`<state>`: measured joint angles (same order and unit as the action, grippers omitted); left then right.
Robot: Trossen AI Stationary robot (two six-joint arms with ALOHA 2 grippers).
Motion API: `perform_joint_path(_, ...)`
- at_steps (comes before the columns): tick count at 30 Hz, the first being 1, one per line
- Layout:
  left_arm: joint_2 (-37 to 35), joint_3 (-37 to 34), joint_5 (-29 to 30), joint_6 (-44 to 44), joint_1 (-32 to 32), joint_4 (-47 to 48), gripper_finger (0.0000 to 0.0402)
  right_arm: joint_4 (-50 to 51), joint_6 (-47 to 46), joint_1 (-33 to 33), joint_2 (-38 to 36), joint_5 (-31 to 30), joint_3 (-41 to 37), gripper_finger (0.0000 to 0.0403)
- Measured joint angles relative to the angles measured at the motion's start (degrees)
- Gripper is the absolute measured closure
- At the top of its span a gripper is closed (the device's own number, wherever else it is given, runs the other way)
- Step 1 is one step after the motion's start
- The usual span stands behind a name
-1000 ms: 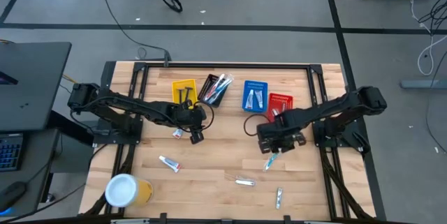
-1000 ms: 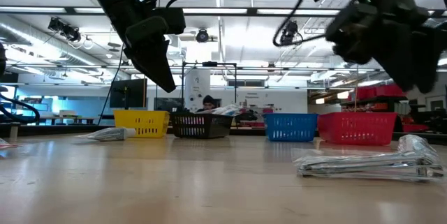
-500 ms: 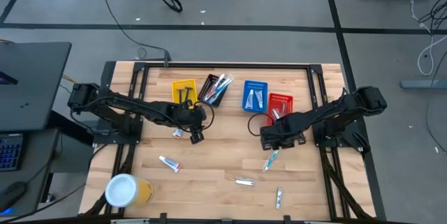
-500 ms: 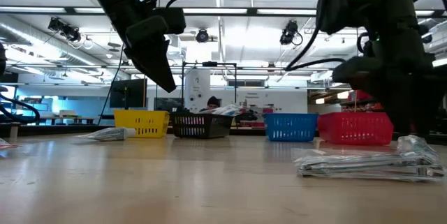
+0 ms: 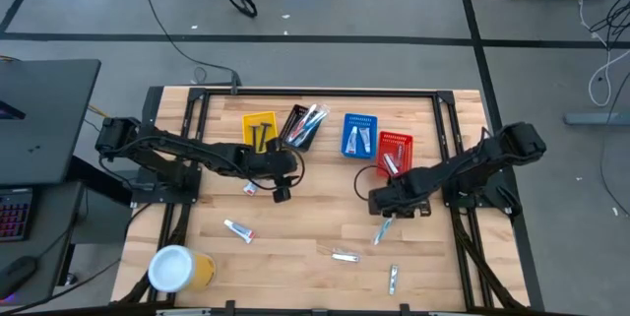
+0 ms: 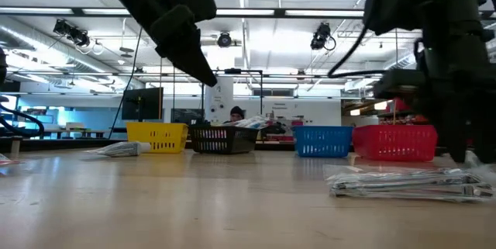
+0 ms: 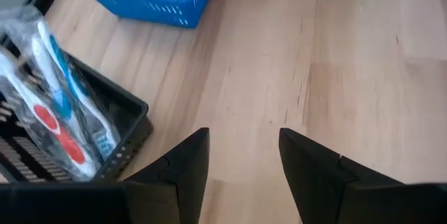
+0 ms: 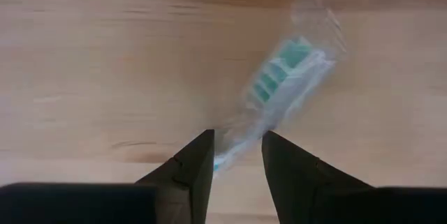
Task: Pick & Place Travel size toiletries
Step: Put the green toothbrush into the black bin
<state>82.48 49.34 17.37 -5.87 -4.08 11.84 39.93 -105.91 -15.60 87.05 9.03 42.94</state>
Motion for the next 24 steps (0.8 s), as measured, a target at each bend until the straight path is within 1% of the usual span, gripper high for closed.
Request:
perform_joint_path(4,0.0,0.0,0.0,1.8,0.0,-1.9,0.0219,-0.3,-3.1,-1.4,0.0,-2.6,-2.3,0.0272)
perform_joint_path(8,0.0,0.0,0.0,1.8,0.0,-2.9,0.0219,-2.4,-2.3,-2.0,-0.4,-5.5,-4.6,0.0276)
perform_joint_path(11,0.0,0.0,0.0,1.8,0.1,-2.8,0.0219,-2.9,-1.3,-2.0,-0.4,-6.2,-5.2,0.0292)
perform_joint_path(17,0.0,0.0,0.0,1.8,0.1,-2.8,0.0219,-2.8,-0.7,-2.2,-0.4,-6.9,-5.3,0.0339)
perform_joint_path(21,0.0,0.0,0.0,1.8,0.1,-2.8,0.0219,-2.9,0.2,-3.4,-0.2,-9.8,-4.8,0.0352)
perform_joint_path(24,0.0,0.0,0.0,1.6,0.1,-2.8,0.0219,-3.3,2.1,-4.3,0.1,-13.6,-3.4,0.0354)
